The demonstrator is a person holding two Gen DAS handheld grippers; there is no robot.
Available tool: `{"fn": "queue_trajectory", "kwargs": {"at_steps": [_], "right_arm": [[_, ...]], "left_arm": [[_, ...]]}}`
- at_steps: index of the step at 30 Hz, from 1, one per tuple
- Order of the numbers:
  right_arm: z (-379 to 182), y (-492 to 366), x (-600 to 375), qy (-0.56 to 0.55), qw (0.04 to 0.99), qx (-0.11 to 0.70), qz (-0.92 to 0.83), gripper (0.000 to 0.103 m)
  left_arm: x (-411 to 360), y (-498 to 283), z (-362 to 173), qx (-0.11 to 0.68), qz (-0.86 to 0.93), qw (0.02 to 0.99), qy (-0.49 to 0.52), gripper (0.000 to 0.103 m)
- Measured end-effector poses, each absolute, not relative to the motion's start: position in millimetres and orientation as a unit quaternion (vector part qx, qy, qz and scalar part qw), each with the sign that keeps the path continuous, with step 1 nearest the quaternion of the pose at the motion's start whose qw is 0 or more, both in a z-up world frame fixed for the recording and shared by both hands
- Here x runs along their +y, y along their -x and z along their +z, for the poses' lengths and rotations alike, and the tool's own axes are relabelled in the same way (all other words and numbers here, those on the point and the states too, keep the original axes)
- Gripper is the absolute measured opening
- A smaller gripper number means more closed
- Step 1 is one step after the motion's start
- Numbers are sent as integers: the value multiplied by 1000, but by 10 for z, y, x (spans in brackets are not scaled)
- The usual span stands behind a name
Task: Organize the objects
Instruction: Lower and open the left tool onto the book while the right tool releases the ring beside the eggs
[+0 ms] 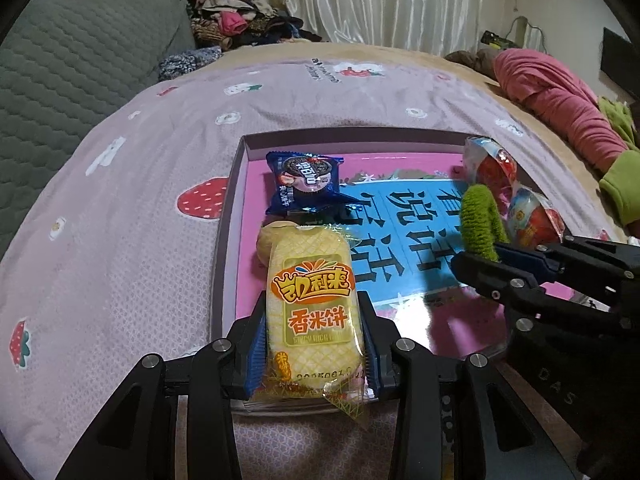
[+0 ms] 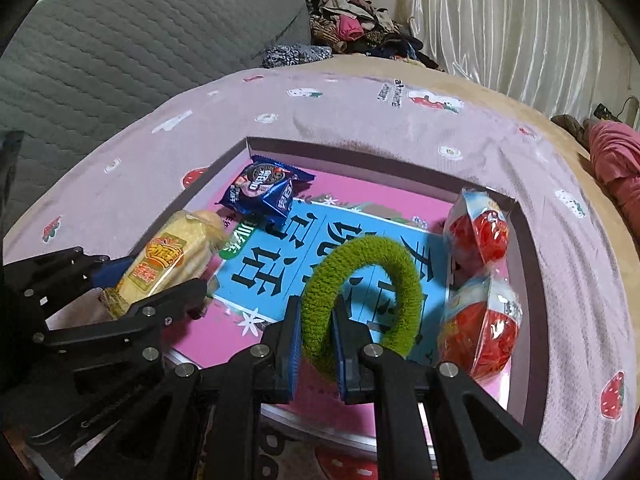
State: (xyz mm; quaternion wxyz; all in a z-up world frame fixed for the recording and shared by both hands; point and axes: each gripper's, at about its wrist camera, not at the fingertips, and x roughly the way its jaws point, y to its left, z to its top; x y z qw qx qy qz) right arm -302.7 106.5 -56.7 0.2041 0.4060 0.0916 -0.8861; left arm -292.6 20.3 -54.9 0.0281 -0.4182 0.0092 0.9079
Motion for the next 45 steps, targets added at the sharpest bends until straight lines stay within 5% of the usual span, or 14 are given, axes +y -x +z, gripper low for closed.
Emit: {"fn": "queue_trajectory", "kwargs": {"at_steps": [11, 23, 33, 45], "right_arm": [[-642, 3049, 1057, -419, 203, 89, -880, 15], [-541, 3028, 1105, -403, 200, 76, -890, 41], [-363, 2969, 1171, -381, 186, 72, -903, 50], [-216, 2905, 1250, -366, 177, 59, -912, 64]], "left_arm": [[203, 2939, -589, 12, 906, 25, 423, 44], [171, 2888, -502, 9, 909, 25, 416, 58], [129, 2805, -340, 4, 920, 18, 391, 73], [100, 2763, -253, 6, 925, 5, 380, 79]]}}
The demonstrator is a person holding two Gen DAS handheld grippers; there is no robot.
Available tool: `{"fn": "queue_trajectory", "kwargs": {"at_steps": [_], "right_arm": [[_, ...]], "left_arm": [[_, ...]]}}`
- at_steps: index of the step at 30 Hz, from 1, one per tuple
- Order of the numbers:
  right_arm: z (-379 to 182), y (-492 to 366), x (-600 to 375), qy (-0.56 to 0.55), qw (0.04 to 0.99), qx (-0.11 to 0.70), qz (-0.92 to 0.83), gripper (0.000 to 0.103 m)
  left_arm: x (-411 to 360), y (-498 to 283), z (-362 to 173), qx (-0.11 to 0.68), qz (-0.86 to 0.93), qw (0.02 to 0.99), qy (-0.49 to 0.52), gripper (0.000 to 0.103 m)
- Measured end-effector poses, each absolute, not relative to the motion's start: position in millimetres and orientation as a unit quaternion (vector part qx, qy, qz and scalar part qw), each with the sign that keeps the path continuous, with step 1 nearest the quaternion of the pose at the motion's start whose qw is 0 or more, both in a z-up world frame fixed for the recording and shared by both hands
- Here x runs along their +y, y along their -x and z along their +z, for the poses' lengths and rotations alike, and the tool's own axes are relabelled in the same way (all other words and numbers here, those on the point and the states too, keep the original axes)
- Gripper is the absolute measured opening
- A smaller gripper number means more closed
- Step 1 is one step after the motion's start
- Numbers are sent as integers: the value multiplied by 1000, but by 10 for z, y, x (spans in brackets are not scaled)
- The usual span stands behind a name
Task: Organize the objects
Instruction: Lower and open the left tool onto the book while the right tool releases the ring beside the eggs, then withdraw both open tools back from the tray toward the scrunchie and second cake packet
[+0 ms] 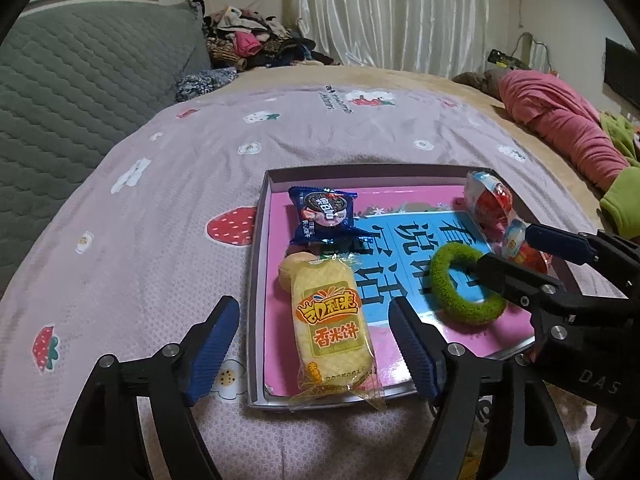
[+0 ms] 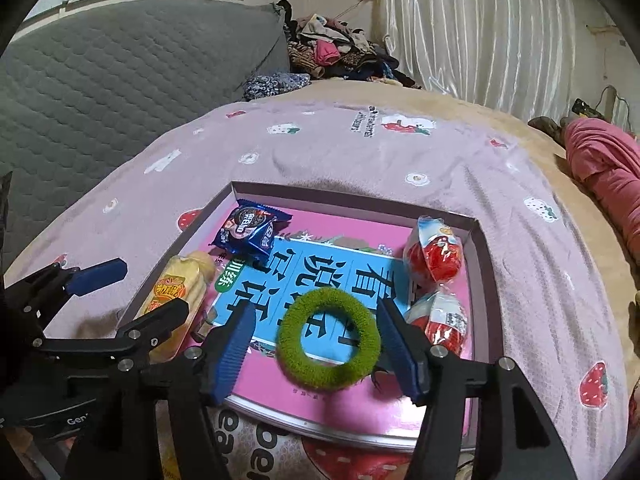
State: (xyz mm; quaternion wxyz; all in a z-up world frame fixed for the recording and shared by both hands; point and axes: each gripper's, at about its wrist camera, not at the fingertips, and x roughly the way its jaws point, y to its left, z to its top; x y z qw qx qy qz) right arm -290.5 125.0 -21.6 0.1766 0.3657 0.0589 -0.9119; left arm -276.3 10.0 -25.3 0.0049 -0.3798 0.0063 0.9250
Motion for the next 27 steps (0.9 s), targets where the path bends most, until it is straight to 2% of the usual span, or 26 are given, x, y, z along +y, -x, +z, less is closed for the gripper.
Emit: {"fn": "queue_trajectory", "kwargs": {"at_steps": [15, 21, 25, 27], "right_arm": [[-1, 2774, 1290, -340, 165, 49, -925, 90], [176, 2566, 1380, -335, 164, 27, -928, 94], [340, 2389, 1423, -331, 156, 42, -930, 102], [417, 2312, 1452, -329, 149, 49, -931, 102]], "left_arm": [[32, 2671, -128, 6, 931, -13, 364, 82], [-64, 2463, -26, -10, 930, -22, 367, 82], [-92, 2263, 55, -14, 929, -28, 368, 83], [-80, 2175, 99, -14, 927, -28, 373, 83]]}}
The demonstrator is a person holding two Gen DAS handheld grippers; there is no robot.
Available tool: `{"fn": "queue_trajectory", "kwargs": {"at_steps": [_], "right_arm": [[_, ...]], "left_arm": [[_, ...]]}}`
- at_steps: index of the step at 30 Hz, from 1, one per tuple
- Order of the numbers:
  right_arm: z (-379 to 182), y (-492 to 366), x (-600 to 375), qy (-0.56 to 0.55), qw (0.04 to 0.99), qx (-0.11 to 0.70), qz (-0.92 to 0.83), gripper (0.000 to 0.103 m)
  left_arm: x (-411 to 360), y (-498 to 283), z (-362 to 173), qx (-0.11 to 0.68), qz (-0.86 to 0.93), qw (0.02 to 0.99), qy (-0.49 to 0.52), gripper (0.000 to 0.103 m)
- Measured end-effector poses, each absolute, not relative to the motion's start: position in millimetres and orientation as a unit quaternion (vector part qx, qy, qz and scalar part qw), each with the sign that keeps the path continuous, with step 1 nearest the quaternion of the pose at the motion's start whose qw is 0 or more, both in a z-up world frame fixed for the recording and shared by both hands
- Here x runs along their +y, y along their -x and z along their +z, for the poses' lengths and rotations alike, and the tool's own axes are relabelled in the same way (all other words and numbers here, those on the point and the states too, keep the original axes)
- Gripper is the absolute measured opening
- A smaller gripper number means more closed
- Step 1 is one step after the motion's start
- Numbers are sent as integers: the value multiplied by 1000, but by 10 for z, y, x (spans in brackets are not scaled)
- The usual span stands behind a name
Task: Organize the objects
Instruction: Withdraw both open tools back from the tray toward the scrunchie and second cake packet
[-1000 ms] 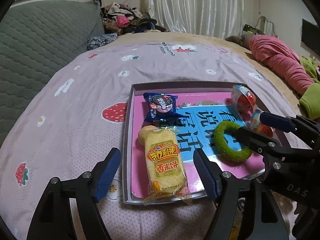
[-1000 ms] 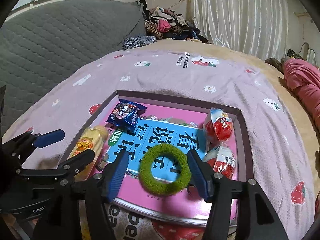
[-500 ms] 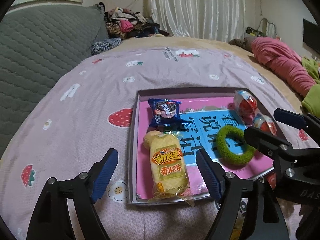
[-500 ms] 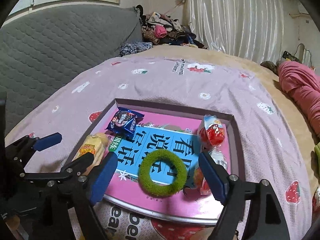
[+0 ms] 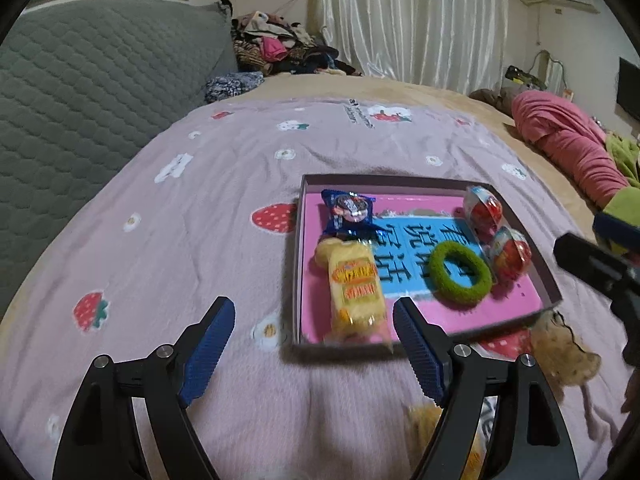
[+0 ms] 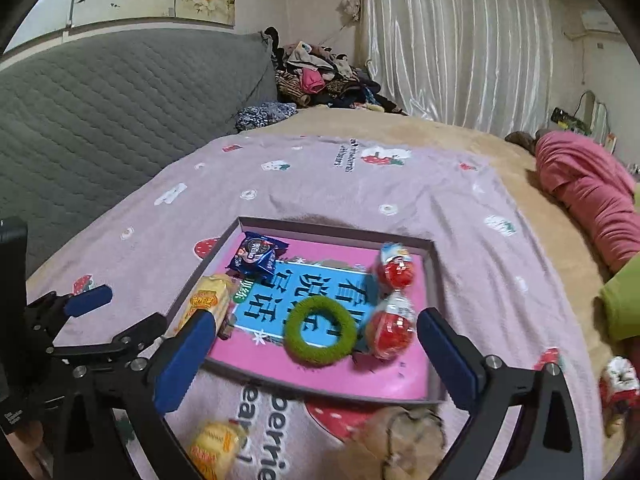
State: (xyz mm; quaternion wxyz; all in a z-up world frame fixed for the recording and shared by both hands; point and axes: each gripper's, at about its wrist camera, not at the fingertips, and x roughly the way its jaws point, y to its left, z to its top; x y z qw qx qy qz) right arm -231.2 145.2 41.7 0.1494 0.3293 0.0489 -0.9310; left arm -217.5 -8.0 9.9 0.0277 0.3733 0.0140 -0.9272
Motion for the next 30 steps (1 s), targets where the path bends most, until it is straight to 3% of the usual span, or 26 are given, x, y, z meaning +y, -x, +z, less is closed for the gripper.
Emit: {"fn": "queue_trajectory", "kwargs": {"at_steps": [30], "right_arm": [[1365, 1006, 1864, -292, 158, 33, -943, 102]], "left_arm": [[170, 798, 1100, 1, -941, 29, -338, 84]]}}
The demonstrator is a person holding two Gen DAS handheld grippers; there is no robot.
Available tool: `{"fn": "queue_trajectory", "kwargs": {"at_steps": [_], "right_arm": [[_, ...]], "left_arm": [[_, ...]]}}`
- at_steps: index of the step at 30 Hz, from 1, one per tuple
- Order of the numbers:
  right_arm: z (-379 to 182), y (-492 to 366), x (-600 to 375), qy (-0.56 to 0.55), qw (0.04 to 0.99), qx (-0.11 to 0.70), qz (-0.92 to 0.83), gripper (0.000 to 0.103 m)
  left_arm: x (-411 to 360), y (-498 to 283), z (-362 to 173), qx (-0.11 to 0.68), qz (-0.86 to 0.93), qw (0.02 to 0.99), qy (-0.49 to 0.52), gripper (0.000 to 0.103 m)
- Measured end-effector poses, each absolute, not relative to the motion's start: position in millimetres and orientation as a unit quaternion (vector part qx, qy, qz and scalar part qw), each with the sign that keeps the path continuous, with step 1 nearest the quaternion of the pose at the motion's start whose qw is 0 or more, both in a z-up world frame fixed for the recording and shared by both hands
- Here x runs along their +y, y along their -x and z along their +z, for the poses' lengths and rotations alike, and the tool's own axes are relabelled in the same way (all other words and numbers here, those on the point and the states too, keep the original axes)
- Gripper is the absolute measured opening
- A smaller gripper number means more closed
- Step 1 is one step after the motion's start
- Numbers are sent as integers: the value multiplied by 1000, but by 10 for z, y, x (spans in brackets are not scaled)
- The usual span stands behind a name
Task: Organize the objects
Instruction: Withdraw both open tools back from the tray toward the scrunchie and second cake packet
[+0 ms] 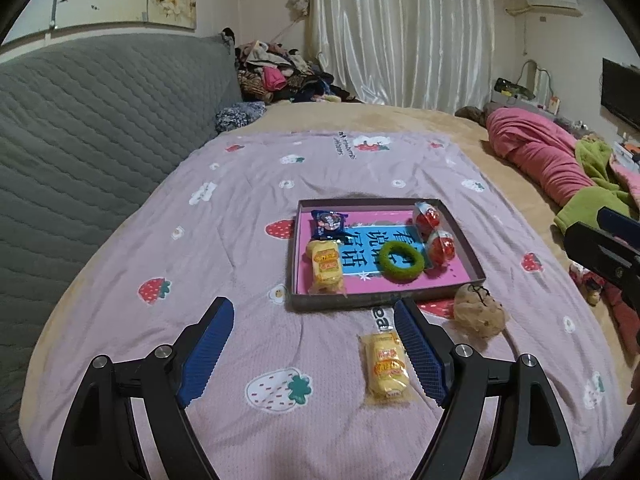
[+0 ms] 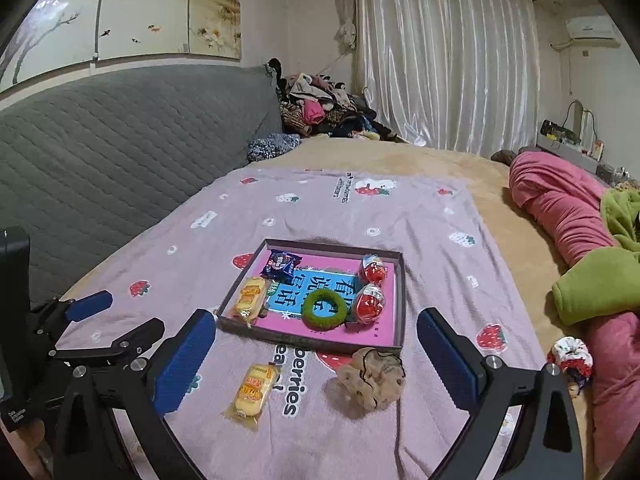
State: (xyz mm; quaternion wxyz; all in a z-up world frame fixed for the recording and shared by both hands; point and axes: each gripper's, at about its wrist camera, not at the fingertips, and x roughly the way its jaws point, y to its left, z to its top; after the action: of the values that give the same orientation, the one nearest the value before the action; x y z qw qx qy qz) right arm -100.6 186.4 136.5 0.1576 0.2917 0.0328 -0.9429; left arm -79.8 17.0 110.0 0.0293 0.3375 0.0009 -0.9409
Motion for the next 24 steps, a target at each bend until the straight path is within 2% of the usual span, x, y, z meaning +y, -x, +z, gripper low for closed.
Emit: {"fn": "queue_trajectory", "kwargs": {"at_steps": [15, 24], "right_arm": [[1685, 491, 2041, -268, 145, 52, -951, 102], [1735, 206, 2144, -266, 143, 63, -951, 102]], "left_arm": [[312, 294, 1421, -8, -946, 24, -323, 84], [483, 53, 1412, -23, -942, 14, -335, 84]]}}
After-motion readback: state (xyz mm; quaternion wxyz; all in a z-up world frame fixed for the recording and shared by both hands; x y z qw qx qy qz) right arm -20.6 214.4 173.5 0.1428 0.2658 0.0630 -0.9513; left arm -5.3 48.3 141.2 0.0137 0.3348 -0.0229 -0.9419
